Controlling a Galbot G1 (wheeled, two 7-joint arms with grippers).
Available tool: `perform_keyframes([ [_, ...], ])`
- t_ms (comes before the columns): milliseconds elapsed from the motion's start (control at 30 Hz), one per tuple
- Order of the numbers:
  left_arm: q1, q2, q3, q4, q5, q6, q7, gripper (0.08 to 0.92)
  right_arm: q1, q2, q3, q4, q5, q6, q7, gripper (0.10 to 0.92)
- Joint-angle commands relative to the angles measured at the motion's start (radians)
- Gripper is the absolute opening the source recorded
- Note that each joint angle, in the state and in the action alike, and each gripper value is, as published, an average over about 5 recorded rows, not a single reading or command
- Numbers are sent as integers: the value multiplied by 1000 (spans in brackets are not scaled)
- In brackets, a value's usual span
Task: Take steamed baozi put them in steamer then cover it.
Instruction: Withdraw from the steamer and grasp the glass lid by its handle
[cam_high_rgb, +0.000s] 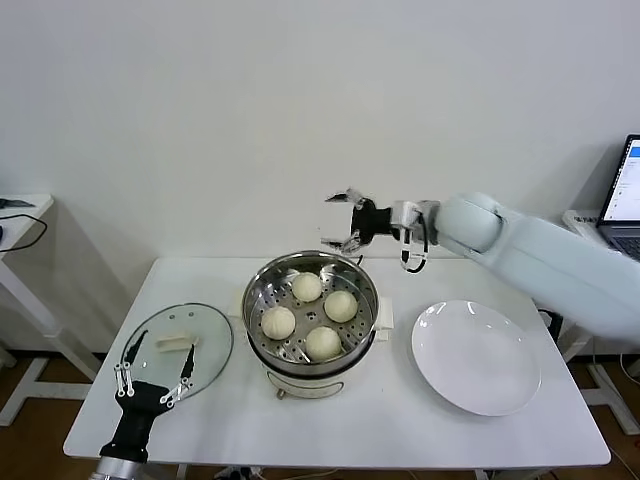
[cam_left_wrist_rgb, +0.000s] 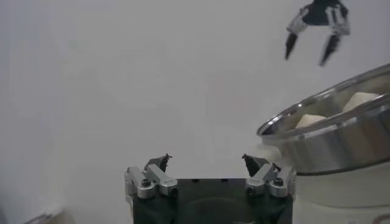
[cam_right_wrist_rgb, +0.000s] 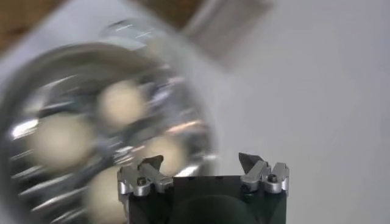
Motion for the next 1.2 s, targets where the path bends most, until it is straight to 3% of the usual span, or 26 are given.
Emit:
perform_keyframes([
  [33, -75, 13, 2, 9, 243, 73, -82, 823, -892, -28, 830, 66, -49, 252, 543, 823],
  [267, -113, 26, -21, 116, 572, 127, -90, 823, -1159, 186, 1070, 36, -148, 309, 533, 823],
  [433, -136, 74, -37, 241, 803, 180, -107, 823, -1248, 324, 1146, 8, -191, 346, 533, 823],
  [600, -176, 86, 6, 348, 845, 196, -139, 823, -1311, 426, 1163, -3, -245, 385, 525, 823],
  [767, -245, 52, 20, 436, 893, 187, -186, 823, -1358, 513, 1170, 11, -287, 410, 514, 823],
  [1200, -400, 48, 40, 578, 945, 194, -209, 823, -1399, 555, 1150, 20, -353, 438, 505, 823],
])
